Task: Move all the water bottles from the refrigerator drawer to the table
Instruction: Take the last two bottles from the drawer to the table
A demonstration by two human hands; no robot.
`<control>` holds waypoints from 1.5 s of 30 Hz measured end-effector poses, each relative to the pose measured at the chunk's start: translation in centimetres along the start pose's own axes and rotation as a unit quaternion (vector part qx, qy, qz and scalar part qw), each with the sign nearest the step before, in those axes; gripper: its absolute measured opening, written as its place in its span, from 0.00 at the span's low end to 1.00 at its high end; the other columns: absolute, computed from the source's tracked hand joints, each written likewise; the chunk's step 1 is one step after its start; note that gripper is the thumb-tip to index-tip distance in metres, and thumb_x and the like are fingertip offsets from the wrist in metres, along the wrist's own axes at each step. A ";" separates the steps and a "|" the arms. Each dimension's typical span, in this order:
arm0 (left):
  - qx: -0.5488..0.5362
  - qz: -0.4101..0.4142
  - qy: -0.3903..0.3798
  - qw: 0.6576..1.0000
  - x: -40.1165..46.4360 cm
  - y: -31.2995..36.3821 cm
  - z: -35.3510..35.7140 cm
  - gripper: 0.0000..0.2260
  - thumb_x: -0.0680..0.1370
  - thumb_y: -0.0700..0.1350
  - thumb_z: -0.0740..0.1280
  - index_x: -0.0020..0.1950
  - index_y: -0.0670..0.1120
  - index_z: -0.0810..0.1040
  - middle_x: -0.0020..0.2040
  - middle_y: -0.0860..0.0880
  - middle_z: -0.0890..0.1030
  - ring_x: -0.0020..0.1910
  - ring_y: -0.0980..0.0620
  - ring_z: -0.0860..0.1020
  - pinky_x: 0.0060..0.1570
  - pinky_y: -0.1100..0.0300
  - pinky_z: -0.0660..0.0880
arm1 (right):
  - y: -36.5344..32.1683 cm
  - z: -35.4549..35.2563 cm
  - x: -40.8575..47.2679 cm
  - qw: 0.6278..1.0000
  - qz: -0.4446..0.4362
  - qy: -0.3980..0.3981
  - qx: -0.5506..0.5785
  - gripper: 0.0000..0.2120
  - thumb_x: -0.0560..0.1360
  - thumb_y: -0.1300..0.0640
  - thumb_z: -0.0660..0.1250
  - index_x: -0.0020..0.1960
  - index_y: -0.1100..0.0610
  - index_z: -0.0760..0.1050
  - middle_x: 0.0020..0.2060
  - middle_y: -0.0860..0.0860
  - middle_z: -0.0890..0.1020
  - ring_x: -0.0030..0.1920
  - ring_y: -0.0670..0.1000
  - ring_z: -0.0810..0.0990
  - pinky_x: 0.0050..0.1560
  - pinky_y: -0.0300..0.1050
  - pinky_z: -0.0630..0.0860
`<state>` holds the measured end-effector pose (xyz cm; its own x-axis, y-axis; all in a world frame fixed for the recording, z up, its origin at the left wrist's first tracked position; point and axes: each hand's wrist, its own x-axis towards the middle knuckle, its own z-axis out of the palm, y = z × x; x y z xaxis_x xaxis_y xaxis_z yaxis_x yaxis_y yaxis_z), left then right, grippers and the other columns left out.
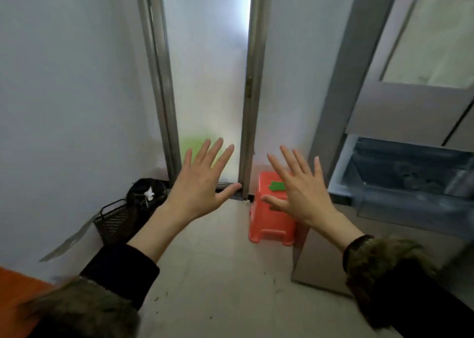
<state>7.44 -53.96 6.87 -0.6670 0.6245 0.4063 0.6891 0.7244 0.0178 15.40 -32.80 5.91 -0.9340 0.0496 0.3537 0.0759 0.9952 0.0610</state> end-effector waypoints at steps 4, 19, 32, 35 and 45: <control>-0.026 0.075 0.007 0.997 5.4 7.4 1.6 0.38 0.70 0.68 0.42 0.77 0.52 0.46 0.78 0.48 0.48 0.77 0.47 0.44 0.74 0.43 0.46 | 7.6 -2.1 -3.5 0.997 0.081 0.013 -0.005 0.43 0.70 0.30 0.56 0.75 0.44 0.37 0.76 0.51 0.41 0.76 0.54 0.40 0.71 0.64 0.38; -0.123 0.203 -0.020 0.971 24.1 29.9 15.2 0.37 0.70 0.69 0.39 0.76 0.54 0.40 0.77 0.51 0.42 0.74 0.52 0.38 0.73 0.49 0.41 | 34.4 0.9 -6.8 0.968 0.233 -0.031 -0.082 0.41 0.72 0.30 0.52 0.74 0.43 0.34 0.76 0.49 0.40 0.76 0.53 0.41 0.73 0.63 0.41; -0.161 0.233 -0.163 0.945 35.3 43.7 25.6 0.32 0.78 0.63 0.51 0.77 0.54 0.44 0.78 0.52 0.44 0.76 0.52 0.41 0.75 0.50 0.42 | 52.2 7.5 -7.2 0.947 0.306 -0.098 -0.028 0.38 0.74 0.32 0.51 0.75 0.44 0.38 0.77 0.48 0.45 0.76 0.50 0.43 0.73 0.59 0.40; -0.173 0.214 -0.199 0.940 37.9 47.1 28.6 0.31 0.78 0.62 0.52 0.77 0.53 0.46 0.78 0.51 0.46 0.76 0.51 0.43 0.75 0.50 0.45 | 57.0 9.6 -7.3 0.943 0.313 -0.110 -0.005 0.37 0.74 0.33 0.52 0.76 0.45 0.40 0.77 0.48 0.45 0.76 0.50 0.45 0.74 0.58 0.42; -0.222 0.086 -0.304 0.922 45.6 58.1 37.7 0.28 0.79 0.55 0.58 0.76 0.47 0.54 0.75 0.43 0.57 0.74 0.45 0.58 0.72 0.52 0.58 | 71.7 16.2 -6.5 0.928 0.299 -0.180 0.133 0.31 0.78 0.44 0.58 0.76 0.54 0.52 0.75 0.54 0.56 0.74 0.55 0.55 0.73 0.50 0.57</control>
<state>6.36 27.64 -8.04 -0.4787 0.8655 -0.1475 0.7577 0.4921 0.4286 21.24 39.56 -7.17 -0.8117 0.5774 -0.0878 0.5748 0.7634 -0.2946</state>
